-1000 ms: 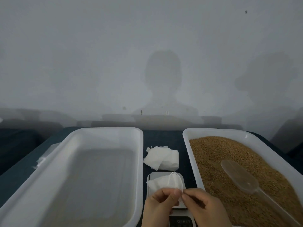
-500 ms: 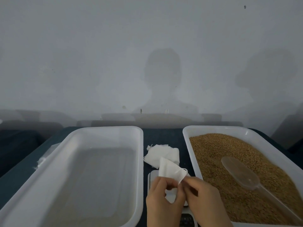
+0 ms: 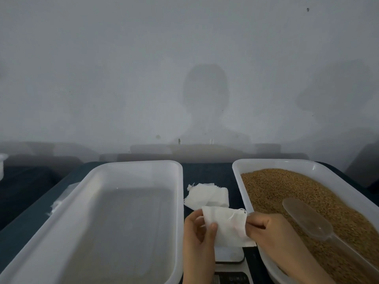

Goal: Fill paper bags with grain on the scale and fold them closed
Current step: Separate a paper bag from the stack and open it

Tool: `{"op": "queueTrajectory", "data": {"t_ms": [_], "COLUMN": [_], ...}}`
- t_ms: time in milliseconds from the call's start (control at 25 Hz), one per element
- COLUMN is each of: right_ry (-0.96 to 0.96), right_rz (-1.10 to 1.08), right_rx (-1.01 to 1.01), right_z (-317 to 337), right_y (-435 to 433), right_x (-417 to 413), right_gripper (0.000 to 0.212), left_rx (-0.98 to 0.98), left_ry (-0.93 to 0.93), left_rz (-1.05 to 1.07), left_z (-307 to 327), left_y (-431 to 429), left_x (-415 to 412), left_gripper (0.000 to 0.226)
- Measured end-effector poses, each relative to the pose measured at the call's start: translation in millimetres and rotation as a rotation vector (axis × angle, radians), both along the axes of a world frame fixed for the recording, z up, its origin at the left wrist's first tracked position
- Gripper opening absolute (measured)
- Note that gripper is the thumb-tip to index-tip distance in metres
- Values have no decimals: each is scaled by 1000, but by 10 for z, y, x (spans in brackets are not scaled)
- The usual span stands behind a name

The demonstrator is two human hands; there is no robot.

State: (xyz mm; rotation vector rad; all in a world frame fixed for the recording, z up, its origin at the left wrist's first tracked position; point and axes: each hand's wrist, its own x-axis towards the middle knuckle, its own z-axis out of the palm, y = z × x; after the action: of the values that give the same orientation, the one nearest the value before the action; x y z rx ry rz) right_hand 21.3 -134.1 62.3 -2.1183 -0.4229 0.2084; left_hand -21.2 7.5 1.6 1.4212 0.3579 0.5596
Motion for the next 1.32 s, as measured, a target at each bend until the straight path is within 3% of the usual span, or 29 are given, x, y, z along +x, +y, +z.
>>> {"op": "queueTrajectory", "data": {"t_ms": [160,280,400,440,560,640,800,920,1040,1120,1200,1320], "right_ry": [50,47,107,119,92,63,60,-30,-281,-385,-360,-242], "right_rz": [41,-11,-11,8,65,94,129,150,-101,-344,-473,-355], "right_rx": [-99,-139,-125,-128,-214,-284,-283,-213,-250,-381,-634,-903], "right_z": [20,-28,-9,16,61,72,86,111,94,-15,-182,-421], "right_y": [21,21,1,8,65,111,168,99,-352,-866,-1347,-1732], "right_x": [182,243,249,232,217,210,160,124,140,224,351,547], "right_gripper": [15,38,36,28,22,26,25,16,13,23,44,54], "left_rx": [63,103,285,438,1237,1386,1108,841,671,610,584,526], "left_ry": [-33,-20,-39,-87,-291,-301,-233,-58,17,31,49,59], "left_rz": [-13,32,1,3,154,149,-20,-177,-222,-240,-266,-248], "left_z": [-26,-99,-192,-182,-200,-133,-177,-173,-173,-175,-192,-193], "left_y": [45,56,15,16,73,27,53,97,121,131,146,129], "left_x": [123,165,133,111,210,199,162,109,104,118,133,143], "left_gripper": [26,28,45,60,105,103,75,75,67,63,64,67]}}
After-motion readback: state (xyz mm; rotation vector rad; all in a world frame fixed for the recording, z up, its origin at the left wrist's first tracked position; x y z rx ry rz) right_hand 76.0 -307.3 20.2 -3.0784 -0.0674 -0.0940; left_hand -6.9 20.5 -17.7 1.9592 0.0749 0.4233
